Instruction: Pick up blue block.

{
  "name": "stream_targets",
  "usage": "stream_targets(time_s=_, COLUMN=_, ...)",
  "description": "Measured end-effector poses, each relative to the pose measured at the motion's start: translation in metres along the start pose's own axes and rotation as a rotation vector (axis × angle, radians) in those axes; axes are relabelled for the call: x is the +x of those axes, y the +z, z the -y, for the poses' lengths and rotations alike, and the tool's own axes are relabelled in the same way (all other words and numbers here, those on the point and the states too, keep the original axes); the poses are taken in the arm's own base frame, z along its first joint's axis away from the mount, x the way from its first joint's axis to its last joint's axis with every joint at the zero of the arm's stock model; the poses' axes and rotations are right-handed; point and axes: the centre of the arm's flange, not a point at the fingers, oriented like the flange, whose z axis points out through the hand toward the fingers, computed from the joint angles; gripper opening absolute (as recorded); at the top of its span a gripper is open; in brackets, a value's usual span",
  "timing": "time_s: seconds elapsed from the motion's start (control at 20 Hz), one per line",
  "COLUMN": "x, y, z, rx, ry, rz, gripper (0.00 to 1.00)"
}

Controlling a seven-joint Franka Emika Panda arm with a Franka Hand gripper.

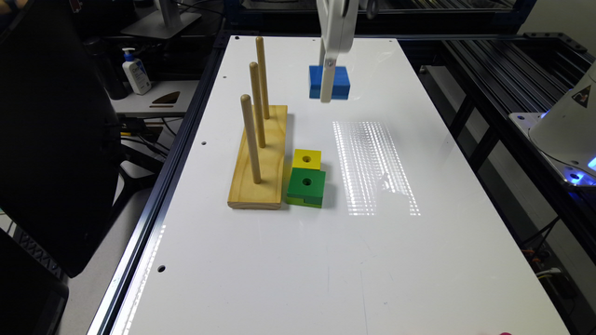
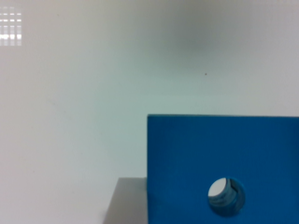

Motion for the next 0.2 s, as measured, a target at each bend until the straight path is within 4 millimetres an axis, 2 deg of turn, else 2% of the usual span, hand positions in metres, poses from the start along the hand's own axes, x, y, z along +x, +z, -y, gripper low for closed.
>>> stream_targets(time_s=0.2, x=-0.004, y=-0.041, z=-0.002, rx=0.0, ry=0.001, rz=-0.011, gripper=0.0)
